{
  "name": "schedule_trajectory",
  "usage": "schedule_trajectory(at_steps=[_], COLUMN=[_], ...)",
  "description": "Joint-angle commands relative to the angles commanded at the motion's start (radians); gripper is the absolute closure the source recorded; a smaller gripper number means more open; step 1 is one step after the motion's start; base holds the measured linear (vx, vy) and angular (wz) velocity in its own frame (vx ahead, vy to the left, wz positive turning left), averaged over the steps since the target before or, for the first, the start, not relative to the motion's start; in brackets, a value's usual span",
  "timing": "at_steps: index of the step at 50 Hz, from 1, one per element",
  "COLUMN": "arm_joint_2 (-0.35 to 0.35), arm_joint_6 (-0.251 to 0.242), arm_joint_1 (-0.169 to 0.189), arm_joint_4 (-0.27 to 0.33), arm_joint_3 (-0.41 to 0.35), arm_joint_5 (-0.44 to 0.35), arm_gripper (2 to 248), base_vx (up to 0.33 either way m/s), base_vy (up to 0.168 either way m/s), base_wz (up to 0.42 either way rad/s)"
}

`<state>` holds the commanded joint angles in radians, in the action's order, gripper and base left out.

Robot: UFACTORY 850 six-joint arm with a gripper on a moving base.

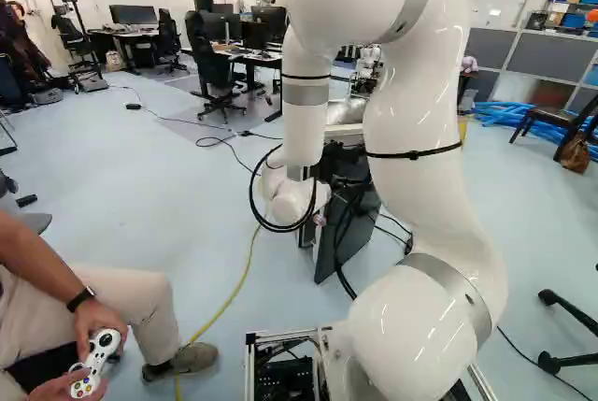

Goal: Grab a drink from the fridge

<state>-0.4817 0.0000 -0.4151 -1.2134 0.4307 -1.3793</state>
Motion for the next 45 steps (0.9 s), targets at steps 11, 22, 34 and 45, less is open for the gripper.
schedule_trajectory(at_steps=[11,22,34,45], arm_joint_2=[0.012,0.025,0.041,0.054], arm_joint_6=[0.0,0.0,0.0,0.0], arm_joint_1=[0.012,0.027,0.047,0.069], arm_joint_4=[-0.023,-0.058,-0.099,-0.136], arm_joint_3=[-0.022,-0.048,-0.078,-0.105], arm_joint_5=[0.0,0.0,0.0,0.0], arm_gripper=[3,3,3,3], base_vx=[0.0,0.0,0.0,0.0], base_vy=[0.0,0.0,0.0,0.0], base_wz=[0.0,0.0,0.0,0.0])
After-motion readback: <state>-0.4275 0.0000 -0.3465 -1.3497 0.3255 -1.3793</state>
